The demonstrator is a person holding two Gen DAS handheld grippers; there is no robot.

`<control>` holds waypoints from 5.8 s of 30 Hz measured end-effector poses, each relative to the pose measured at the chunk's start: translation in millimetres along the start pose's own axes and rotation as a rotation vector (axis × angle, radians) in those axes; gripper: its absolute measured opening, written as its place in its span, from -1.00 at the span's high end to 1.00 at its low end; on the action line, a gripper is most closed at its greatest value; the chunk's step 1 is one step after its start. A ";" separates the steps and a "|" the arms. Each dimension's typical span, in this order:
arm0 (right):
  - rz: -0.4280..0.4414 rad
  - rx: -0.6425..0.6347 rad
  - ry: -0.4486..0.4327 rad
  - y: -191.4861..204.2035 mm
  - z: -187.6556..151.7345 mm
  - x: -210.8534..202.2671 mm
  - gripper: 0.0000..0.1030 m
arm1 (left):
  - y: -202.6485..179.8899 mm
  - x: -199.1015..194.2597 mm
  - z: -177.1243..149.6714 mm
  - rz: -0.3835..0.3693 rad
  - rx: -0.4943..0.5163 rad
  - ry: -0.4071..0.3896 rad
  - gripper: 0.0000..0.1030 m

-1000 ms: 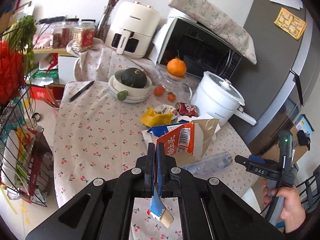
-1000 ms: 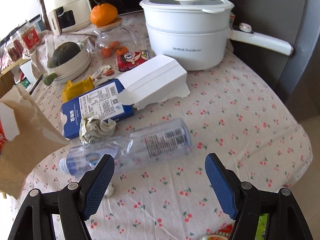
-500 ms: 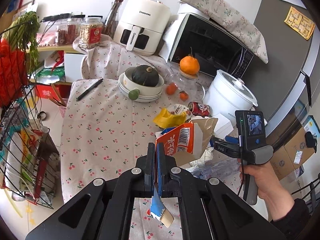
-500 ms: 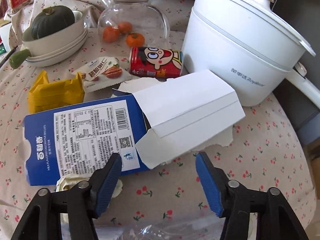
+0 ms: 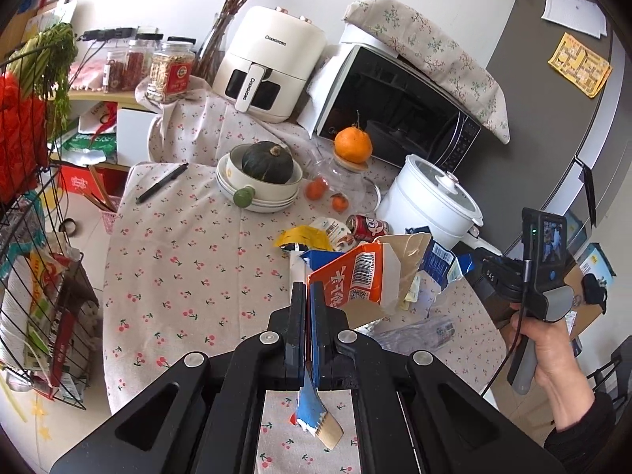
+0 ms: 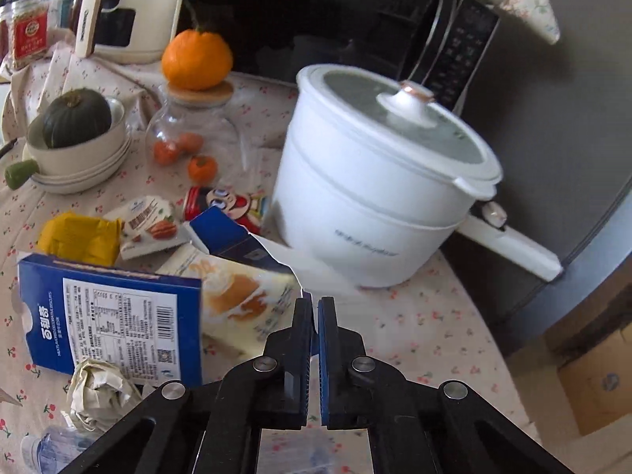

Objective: Collect trash
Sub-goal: 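Grasp the blue biscuit box flap with the right tool while the left tool holds the paper bag, then carry the paper bag and blue box over the white bin, then open both tools to drop the items into the bin and withdraw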

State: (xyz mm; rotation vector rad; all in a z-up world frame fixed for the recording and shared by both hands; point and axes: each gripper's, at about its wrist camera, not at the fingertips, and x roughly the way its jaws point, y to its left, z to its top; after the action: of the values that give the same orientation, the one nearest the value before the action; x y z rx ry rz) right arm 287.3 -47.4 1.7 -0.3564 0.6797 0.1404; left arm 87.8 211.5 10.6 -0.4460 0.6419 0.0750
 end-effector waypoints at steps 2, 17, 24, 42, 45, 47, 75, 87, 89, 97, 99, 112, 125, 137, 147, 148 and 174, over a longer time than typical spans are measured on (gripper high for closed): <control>-0.022 0.028 -0.032 -20.4 5.0 -15.6 1.00 | -3.9 -2.6 -0.1 -0.013 -0.001 -0.006 0.98; 0.184 0.172 0.033 -61.7 -23.3 -49.6 -0.53 | -9.4 -5.0 -4.9 -0.021 -0.017 -0.003 0.98; 0.299 0.195 0.181 -50.8 -29.0 23.4 -0.53 | 6.5 -5.9 -3.4 -0.019 -0.043 0.009 0.98; 0.722 0.402 0.243 -88.1 -49.7 122.3 0.07 | -3.3 30.5 -2.6 -0.016 -0.065 0.066 0.98; 0.787 0.407 0.215 -92.3 -48.3 110.6 0.43 | -4.6 29.3 -3.5 -0.022 -0.065 0.064 0.98; 0.839 0.404 0.209 -92.7 -47.0 100.9 0.46 | -4.0 27.6 -3.5 -0.023 -0.071 0.060 0.98; 0.740 0.229 0.066 -46.3 -0.4 -23.6 1.00 | 9.3 -13.3 1.0 -0.080 -0.129 -0.028 0.98; 0.587 0.315 -0.006 -125.3 -58.5 -122.0 1.00 | -53.2 -18.3 -25.2 -0.207 -0.004 0.028 0.98; 0.560 0.331 -0.005 -137.0 -77.7 -134.8 1.00 | -67.8 -16.5 -32.8 -0.230 0.022 0.048 0.98; 0.421 0.437 0.068 -179.6 -164.5 -160.1 0.99 | -139.5 0.1 -71.9 -0.316 0.154 0.149 0.98; 0.385 0.457 0.094 -186.8 -184.2 -160.2 0.99 | -159.8 6.4 -84.8 -0.340 0.188 0.181 0.98; 0.232 0.521 0.272 -240.8 -269.9 -146.1 0.99 | -283.1 61.8 -176.0 -0.397 0.407 0.344 0.98; 0.138 0.540 0.370 -274.9 -315.7 -140.8 0.99 | -340.9 126.8 -243.6 -0.333 0.546 0.449 0.97; 0.132 0.535 0.382 -270.7 -313.8 -135.7 0.99 | -339.8 142.2 -241.6 -0.349 0.551 0.466 0.14; 0.149 0.484 0.397 -249.4 -300.8 -124.0 0.96 | -306.6 115.8 -208.0 -0.280 0.526 0.443 -0.50; 0.153 0.473 0.407 -245.7 -300.1 -121.0 0.95 | -302.2 113.2 -204.2 -0.273 0.521 0.440 -0.53; 0.178 0.400 0.409 -188.0 -260.6 -102.7 -0.16 | -207.2 64.2 -142.9 -0.170 0.426 0.375 -0.85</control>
State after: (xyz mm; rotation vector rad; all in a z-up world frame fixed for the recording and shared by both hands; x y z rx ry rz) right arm 100.0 -319.0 -68.8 0.0661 1.1212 0.0979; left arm 101.1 -40.6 -50.5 -0.0981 0.9595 -0.3094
